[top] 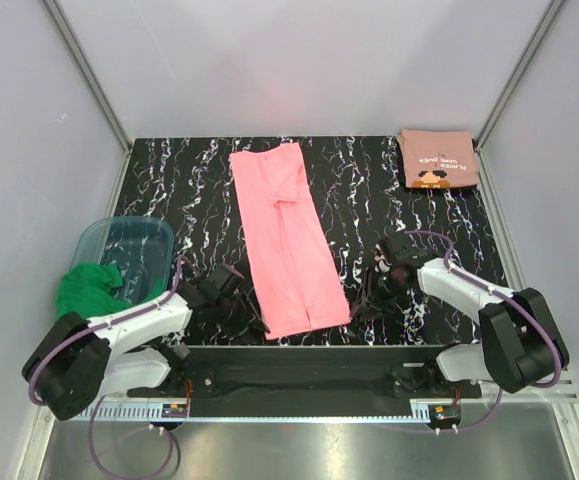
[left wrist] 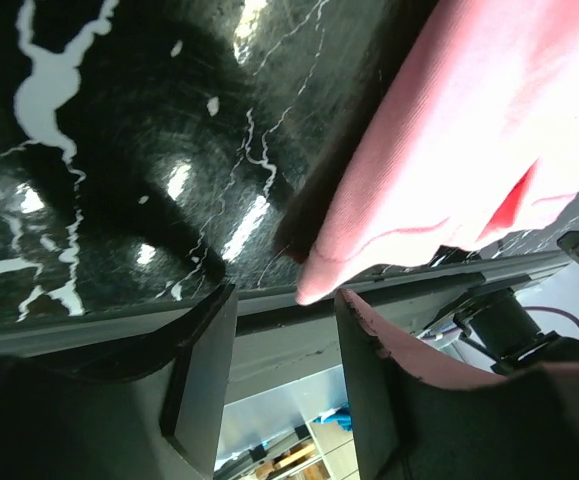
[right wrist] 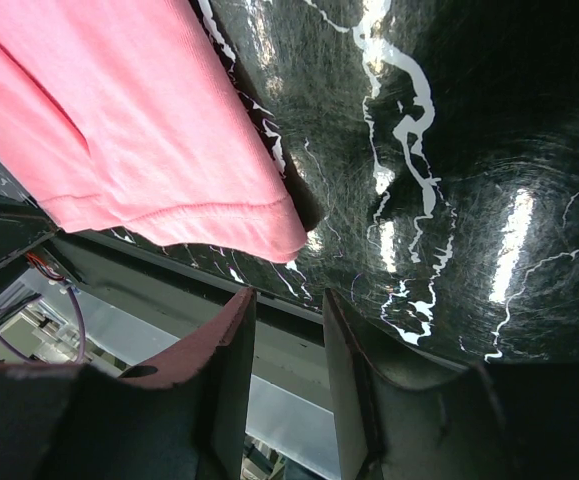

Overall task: Fold and stack the t-shirts
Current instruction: Fold the tshirt

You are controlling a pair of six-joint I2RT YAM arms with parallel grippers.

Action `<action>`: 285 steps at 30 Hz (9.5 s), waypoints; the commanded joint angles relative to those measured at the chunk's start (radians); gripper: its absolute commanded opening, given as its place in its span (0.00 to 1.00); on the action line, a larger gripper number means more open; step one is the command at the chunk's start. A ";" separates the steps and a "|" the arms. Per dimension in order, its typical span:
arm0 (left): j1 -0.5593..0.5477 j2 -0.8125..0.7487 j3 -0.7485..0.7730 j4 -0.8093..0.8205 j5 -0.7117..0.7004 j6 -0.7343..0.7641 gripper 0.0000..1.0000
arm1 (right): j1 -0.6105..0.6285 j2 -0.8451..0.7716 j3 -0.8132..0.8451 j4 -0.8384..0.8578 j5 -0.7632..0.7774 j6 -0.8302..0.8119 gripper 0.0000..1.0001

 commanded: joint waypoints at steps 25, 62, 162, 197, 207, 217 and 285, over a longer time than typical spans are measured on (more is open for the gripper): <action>-0.040 0.056 -0.066 0.129 -0.035 -0.092 0.23 | -0.007 0.069 -0.037 0.111 -0.092 0.019 0.51; -0.037 0.076 -0.051 0.118 -0.035 -0.064 0.16 | -0.007 0.195 0.018 0.149 0.002 -0.001 0.49; 0.529 0.848 1.086 -0.163 -0.002 0.545 0.22 | -0.102 1.145 1.564 -0.237 -0.213 -0.125 0.07; 0.402 0.346 0.535 0.139 0.182 0.709 0.36 | -0.083 0.649 0.872 -0.035 -0.283 -0.176 0.24; 0.412 0.495 0.532 0.178 0.199 0.644 0.28 | 0.010 0.764 0.851 0.076 -0.322 -0.097 0.00; 0.460 0.541 0.437 0.134 0.114 0.712 0.26 | -0.043 0.813 0.708 0.139 -0.288 -0.136 0.00; 0.469 0.403 0.228 0.218 0.002 0.333 0.60 | -0.116 0.715 0.532 0.223 -0.121 -0.028 0.00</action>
